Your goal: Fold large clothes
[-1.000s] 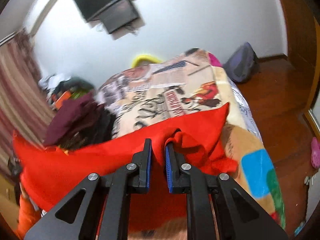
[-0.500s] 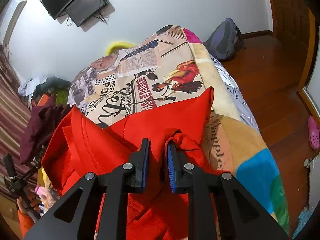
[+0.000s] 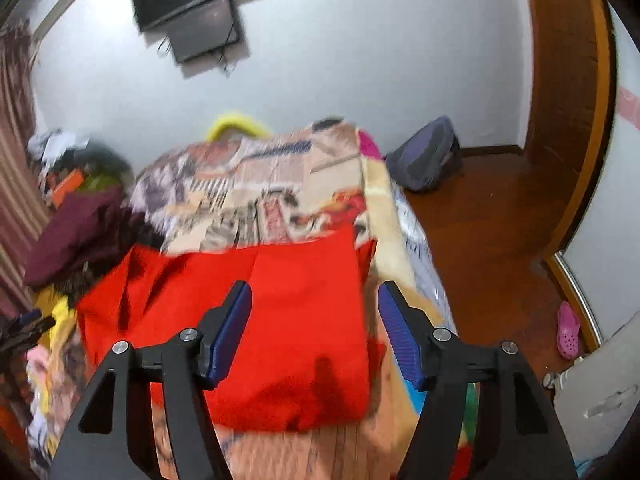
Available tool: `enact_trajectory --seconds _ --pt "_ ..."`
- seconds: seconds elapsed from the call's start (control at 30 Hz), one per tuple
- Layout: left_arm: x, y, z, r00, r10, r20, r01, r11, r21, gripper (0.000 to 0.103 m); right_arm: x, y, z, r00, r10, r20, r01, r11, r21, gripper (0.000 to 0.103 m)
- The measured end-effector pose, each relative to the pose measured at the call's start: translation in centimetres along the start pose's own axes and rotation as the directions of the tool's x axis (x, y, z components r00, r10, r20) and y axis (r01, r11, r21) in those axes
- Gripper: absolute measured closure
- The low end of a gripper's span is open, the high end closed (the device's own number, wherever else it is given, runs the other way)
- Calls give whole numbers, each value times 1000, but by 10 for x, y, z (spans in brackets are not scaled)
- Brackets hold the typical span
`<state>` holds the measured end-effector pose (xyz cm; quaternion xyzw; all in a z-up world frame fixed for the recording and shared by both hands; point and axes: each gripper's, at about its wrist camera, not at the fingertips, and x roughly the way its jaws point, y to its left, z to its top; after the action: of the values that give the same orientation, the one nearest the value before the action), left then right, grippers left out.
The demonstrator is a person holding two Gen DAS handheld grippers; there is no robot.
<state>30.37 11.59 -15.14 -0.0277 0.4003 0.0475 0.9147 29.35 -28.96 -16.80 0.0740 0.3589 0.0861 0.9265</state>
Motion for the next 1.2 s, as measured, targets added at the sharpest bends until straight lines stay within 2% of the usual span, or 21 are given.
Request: enact_trajectory --seconds 0.13,0.27,0.4,0.5,0.57,0.63,0.67,0.73,0.8,0.93,1.0,1.03,1.07,1.13,1.2 --pt "11 0 -27 998 -16 -68 12 998 -54 18 11 2 -31 994 32 -102 -30 999 17 41" --pt "25 -1 -51 984 -104 -146 82 985 -152 18 22 -3 -58 983 104 -148 -85 988 127 41" --pt "36 -6 -65 938 -290 -190 226 927 -298 18 38 -11 -69 969 182 -168 -124 945 303 41" --pt "44 -12 -65 915 -360 -182 280 892 -354 18 59 -14 -76 947 249 -201 -151 902 404 41" --pt "50 -15 -64 903 -395 -170 305 867 -395 18 72 -14 -77 937 274 -218 -157 885 439 41" --pt "58 -19 -64 865 -478 -154 370 814 -448 18 82 -8 -76 931 289 -221 -166 879 448 41" --pt "62 -21 -63 850 -504 -152 389 796 -464 18 85 -6 -75 933 287 -219 -166 879 446 38" --pt "72 -26 -61 836 -528 -150 400 774 -491 18 89 -3 -69 939 277 -205 -165 883 439 38" --pt "82 -28 -61 833 -530 -156 390 765 -513 18 91 -3 -66 939 290 -183 -183 876 447 38" --pt "98 -24 -61 819 -560 -125 379 692 -614 18 96 -6 -66 938 313 -148 -213 860 464 42" --pt "100 -23 -57 823 -558 -109 377 679 -630 21 98 -7 -65 940 312 -137 -219 860 460 56" --pt "100 -25 -55 832 -544 -105 369 685 -628 23 99 -6 -65 940 313 -133 -223 862 455 59" --pt "100 -26 -54 840 -531 -110 358 696 -622 30 100 -5 -64 941 313 -127 -227 864 449 66" --pt "101 -34 -51 869 -474 -141 314 750 -582 44 99 -2 -61 943 312 -116 -236 873 427 74" --pt "101 -41 -48 890 -431 -146 294 789 -540 66 93 2 -57 946 307 -103 -245 888 389 80"
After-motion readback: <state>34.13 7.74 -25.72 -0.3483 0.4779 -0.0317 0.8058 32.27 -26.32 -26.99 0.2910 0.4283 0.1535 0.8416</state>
